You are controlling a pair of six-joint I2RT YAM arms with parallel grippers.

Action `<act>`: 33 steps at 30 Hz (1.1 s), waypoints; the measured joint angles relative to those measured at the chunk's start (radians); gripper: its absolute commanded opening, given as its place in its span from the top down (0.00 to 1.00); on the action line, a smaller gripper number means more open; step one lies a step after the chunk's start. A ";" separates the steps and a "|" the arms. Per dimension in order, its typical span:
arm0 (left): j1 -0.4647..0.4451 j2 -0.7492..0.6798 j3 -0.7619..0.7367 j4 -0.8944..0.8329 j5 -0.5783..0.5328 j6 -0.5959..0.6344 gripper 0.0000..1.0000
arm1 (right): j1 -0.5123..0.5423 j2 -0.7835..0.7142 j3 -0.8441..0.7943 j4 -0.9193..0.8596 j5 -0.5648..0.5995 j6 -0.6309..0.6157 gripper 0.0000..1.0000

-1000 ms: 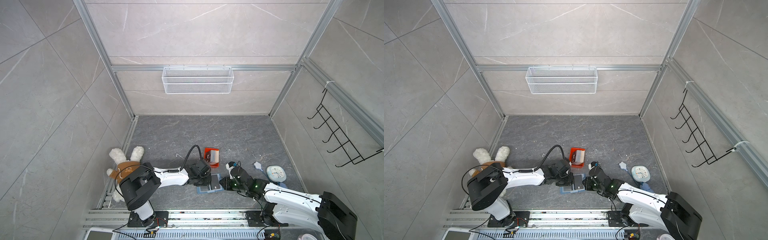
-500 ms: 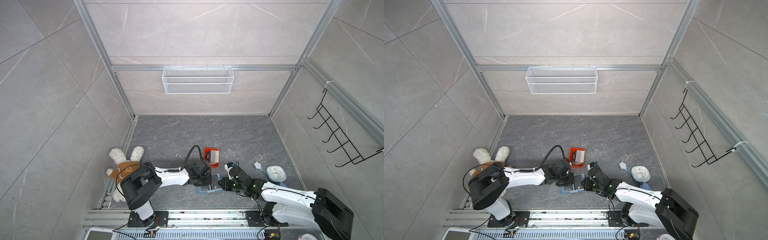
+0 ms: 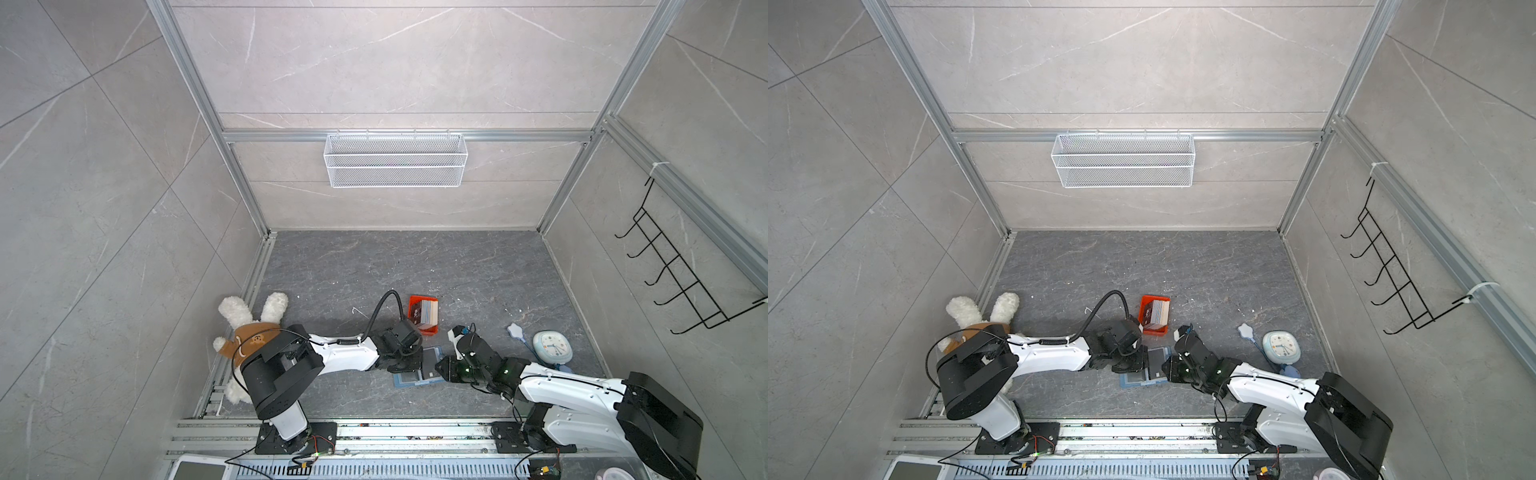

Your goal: Put the credit cards into the card holder

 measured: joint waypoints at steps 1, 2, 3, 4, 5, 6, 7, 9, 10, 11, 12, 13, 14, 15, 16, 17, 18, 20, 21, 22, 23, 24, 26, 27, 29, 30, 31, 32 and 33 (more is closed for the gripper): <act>0.000 0.000 -0.001 0.002 0.000 0.000 0.98 | 0.000 0.000 0.000 0.003 -0.001 0.000 0.76; 0.000 0.000 -0.002 0.004 0.000 0.000 0.98 | 0.000 0.001 0.000 0.007 -0.005 0.000 0.76; 0.000 0.000 -0.003 0.005 0.000 0.000 0.98 | 0.000 0.002 0.000 0.013 -0.007 0.000 0.77; 0.000 0.000 -0.003 0.006 0.000 0.000 0.98 | 0.000 0.003 0.000 0.023 -0.012 0.000 0.77; 0.000 0.000 -0.003 0.006 0.000 0.000 0.98 | 0.000 0.004 -0.001 0.030 -0.014 0.000 0.78; 0.000 0.000 -0.003 0.006 0.000 -0.001 0.98 | 0.000 0.004 -0.003 0.034 -0.016 0.000 0.78; 0.000 0.000 -0.005 0.009 0.000 -0.002 0.98 | 0.000 0.004 -0.005 0.040 -0.020 -0.001 0.78; 0.000 0.000 -0.006 0.013 0.000 -0.005 0.98 | 0.000 0.006 -0.010 0.049 -0.029 -0.001 0.79; 0.000 0.000 -0.008 0.015 0.000 -0.007 0.98 | 0.000 0.006 -0.011 0.055 -0.034 -0.001 0.79; 0.000 0.000 -0.009 0.018 0.001 -0.008 0.98 | 0.000 0.008 -0.012 0.060 -0.038 -0.001 0.79; 0.000 0.000 -0.010 0.021 0.001 -0.009 0.98 | 0.000 0.010 -0.013 0.065 -0.041 -0.001 0.79; 0.000 -0.001 -0.011 0.022 0.001 -0.011 0.97 | 0.000 0.010 -0.013 0.069 -0.042 -0.001 0.79; 0.000 -0.001 -0.011 0.023 0.001 -0.012 0.97 | 0.000 0.010 -0.013 0.074 -0.045 -0.001 0.79; 0.000 -0.002 -0.012 0.023 0.001 -0.014 0.96 | 0.000 0.010 -0.013 0.076 -0.046 -0.001 0.79; 0.000 -0.002 -0.012 0.024 0.001 -0.015 0.94 | 0.000 0.010 -0.013 0.078 -0.047 -0.001 0.79; 0.000 -0.003 -0.012 0.023 0.002 -0.016 0.92 | 0.000 0.010 -0.013 0.078 -0.048 -0.001 0.79; 0.000 -0.004 -0.012 0.023 0.002 -0.017 0.91 | 0.000 0.010 -0.013 0.078 -0.049 -0.002 0.79; 0.000 -0.007 -0.012 0.021 0.003 -0.021 0.89 | 0.000 0.010 -0.013 0.077 -0.049 -0.005 0.79; 0.000 -0.010 -0.012 0.019 0.004 -0.023 0.88 | 0.000 0.010 -0.013 0.077 -0.048 -0.005 0.79; 0.000 -0.014 -0.012 0.016 0.004 -0.024 0.87 | 0.000 0.010 -0.013 0.077 -0.048 -0.005 0.79; 0.000 -0.023 -0.012 0.011 0.003 -0.026 0.87 | 0.000 0.010 -0.013 0.076 -0.048 -0.005 0.79; 0.000 -0.031 -0.013 0.007 0.003 -0.027 0.86 | 0.000 0.010 -0.013 0.075 -0.048 -0.005 0.79; 0.003 -0.063 -0.016 -0.006 0.003 -0.028 0.85 | 0.000 0.010 -0.013 0.073 -0.048 -0.005 0.79; 0.004 -0.080 -0.017 -0.014 0.003 -0.028 0.85 | 0.000 0.010 -0.012 0.071 -0.048 -0.005 0.79; 0.011 -0.121 -0.019 -0.026 0.003 -0.028 0.85 | 0.000 0.008 -0.009 0.064 -0.048 -0.005 0.79; 0.015 -0.137 -0.020 -0.027 0.004 -0.027 0.85 | 0.001 0.007 -0.007 0.060 -0.048 -0.005 0.79; 0.020 -0.155 -0.022 -0.028 0.004 -0.027 0.85 | 0.004 0.006 -0.003 0.053 -0.045 -0.005 0.79; 0.026 -0.171 -0.026 -0.028 0.004 -0.027 0.85 | 0.009 0.005 0.002 0.045 -0.043 -0.005 0.78; 0.031 -0.183 -0.030 -0.028 0.004 -0.027 0.85 | 0.016 0.005 0.010 0.039 -0.038 -0.005 0.78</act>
